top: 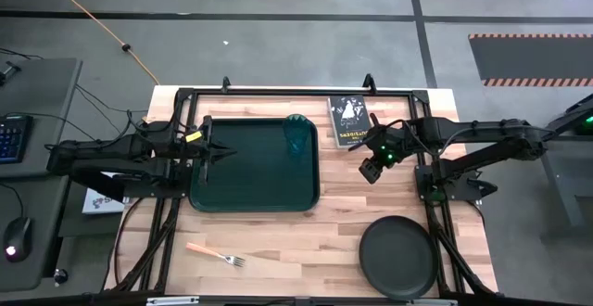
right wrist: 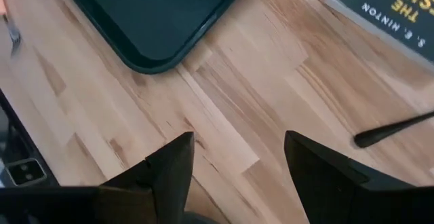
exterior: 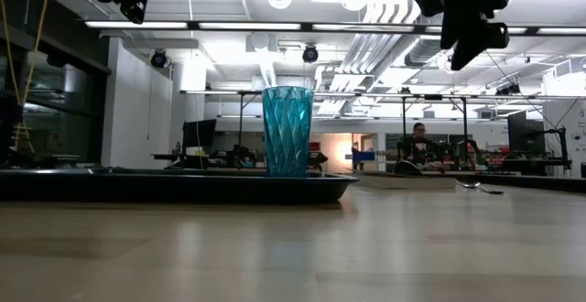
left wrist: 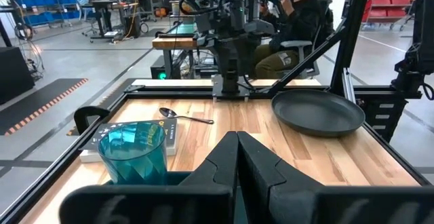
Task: Pick and place plate/cup/fork/spoon on tray
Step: Put the black plate on the black tray
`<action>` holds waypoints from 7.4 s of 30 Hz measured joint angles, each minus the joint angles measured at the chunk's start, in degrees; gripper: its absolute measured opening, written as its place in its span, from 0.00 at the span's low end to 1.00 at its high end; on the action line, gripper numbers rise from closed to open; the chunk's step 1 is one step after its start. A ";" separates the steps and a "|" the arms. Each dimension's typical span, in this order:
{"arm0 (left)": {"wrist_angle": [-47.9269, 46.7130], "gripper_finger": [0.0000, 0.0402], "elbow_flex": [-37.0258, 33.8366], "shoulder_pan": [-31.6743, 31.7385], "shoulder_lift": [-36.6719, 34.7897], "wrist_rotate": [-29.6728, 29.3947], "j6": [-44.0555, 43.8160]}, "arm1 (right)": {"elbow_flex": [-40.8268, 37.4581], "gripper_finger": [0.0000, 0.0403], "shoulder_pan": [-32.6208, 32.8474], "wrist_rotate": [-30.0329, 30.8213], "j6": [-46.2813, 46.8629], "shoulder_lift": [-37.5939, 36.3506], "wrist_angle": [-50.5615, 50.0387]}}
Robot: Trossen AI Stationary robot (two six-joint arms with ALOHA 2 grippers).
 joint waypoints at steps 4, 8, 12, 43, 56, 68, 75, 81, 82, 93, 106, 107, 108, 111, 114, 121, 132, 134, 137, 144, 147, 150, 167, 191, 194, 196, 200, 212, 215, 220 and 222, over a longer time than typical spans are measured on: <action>0.00 0.00 0.00 0.00 -0.01 0.00 0.03 | 0.02 0.55 1.68 -5.69 1.15 3.15 -0.95; -0.03 0.00 0.00 0.00 -0.01 0.00 0.03 | 0.01 0.55 5.21 -11.09 0.65 9.17 -1.67; -0.25 0.00 0.00 0.00 -0.01 0.00 0.00 | 0.01 0.55 8.66 -18.22 0.36 15.79 -1.66; -0.67 0.00 0.00 -0.01 -0.01 0.00 -0.58 | 0.00 0.55 18.83 -16.70 -10.75 33.21 -1.73; -0.74 0.00 0.00 -0.01 -0.01 0.00 -0.58 | 0.02 0.55 21.46 -15.44 -10.99 34.68 -1.32; -0.79 0.00 0.00 0.00 -0.01 0.00 -0.58 | 0.02 0.54 21.44 -15.65 -12.97 36.93 -1.12; -0.79 0.00 0.00 0.00 -0.01 0.00 -0.59 | 0.02 0.45 21.44 -14.35 -12.99 36.93 -0.48; -0.81 0.00 0.00 0.00 0.00 0.01 -1.04 | 0.02 0.35 21.44 -14.34 -13.30 36.93 -0.12; -0.81 0.00 0.00 0.00 -0.01 0.00 -1.04 | 0.02 0.33 21.44 -14.32 -13.45 36.93 -0.02; -0.83 0.00 0.00 0.00 0.00 0.02 -1.04 | 0.02 0.10 21.42 -14.14 -14.49 36.88 0.23; -0.82 0.00 0.00 0.00 0.00 0.02 -1.04 | 0.04 0.01 21.16 -14.70 -15.93 36.77 0.35; -0.82 0.00 0.00 0.00 0.00 0.01 -1.04 | 0.04 0.01 21.16 -14.79 -15.92 36.77 0.41; -0.83 0.00 0.00 0.00 0.00 0.00 -1.03 | 0.04 0.01 21.16 -14.85 -15.95 36.77 0.47; -0.83 0.00 0.00 0.00 0.00 0.02 -1.04 | 0.04 0.01 21.16 -15.50 -15.96 36.77 0.56; -0.81 0.00 0.00 0.00 0.00 0.02 -1.04 | 0.04 0.00 21.14 -16.46 -15.96 36.79 0.59; -0.81 0.00 0.00 0.00 -0.01 0.00 -1.02 | 0.02 0.00 20.91 -18.09 -15.90 35.98 0.64; -0.79 0.00 0.00 0.00 -0.01 0.02 -1.02 | 0.00 0.00 16.93 -15.69 -11.19 24.42 2.37; -0.83 0.00 0.00 0.00 0.01 0.02 -1.02 | 0.00 0.00 16.17 -14.00 -10.42 21.85 4.48; -0.81 0.00 0.00 0.00 0.01 0.02 -1.02 | 0.00 0.00 15.20 -11.10 -9.59 18.38 10.36; 0.56 0.00 0.02 0.00 -0.01 0.02 -1.02 | 0.02 0.00 10.95 -0.19 -6.41 18.48 31.47; 1.97 0.00 0.02 -0.02 -0.05 0.32 -0.83 | 0.02 0.00 8.81 3.14 -5.44 22.15 38.30; 3.32 0.00 0.02 -0.01 -0.20 1.97 0.51 | 0.02 0.00 6.58 5.57 -2.42 26.83 46.29; 6.95 0.00 0.04 -8.59 -4.16 2.92 5.47 | 0.02 0.00 1.64 13.46 3.83 38.87 64.17; 5.73 0.00 0.04 -9.70 -4.16 -0.70 4.58 | 0.04 0.06 1.60 15.81 7.41 40.64 62.40; 5.67 0.00 0.04 -9.70 -4.14 -0.70 4.58 | 0.04 0.13 1.64 15.77 7.46 41.55 62.37; 5.62 0.00 0.04 -9.70 -4.12 -0.72 4.58 | 0.04 0.18 1.62 15.97 7.26 41.84 62.50; 5.58 0.00 0.04 -9.70 -4.12 -0.70 4.58 | 0.04 0.26 1.64 16.35 7.01 41.89 62.59; 5.07 0.00 0.04 -9.69 -4.12 -0.70 4.53 | 0.04 0.37 1.17 12.60 1.28 41.89 63.31; 4.50 0.00 0.04 -9.68 -4.12 -0.70 4.49 | 0.04 0.37 0.77 9.23 -1.71 41.33 62.08; 4.13 0.00 0.04 -9.70 -4.12 -0.70 4.36 | 0.05 0.36 1.24 11.29 -7.39 38.43 57.63; 3.82 0.00 0.04 -9.69 -4.12 -0.70 4.33 | 0.04 0.33 2.16 14.41 -9.20 37.59 54.03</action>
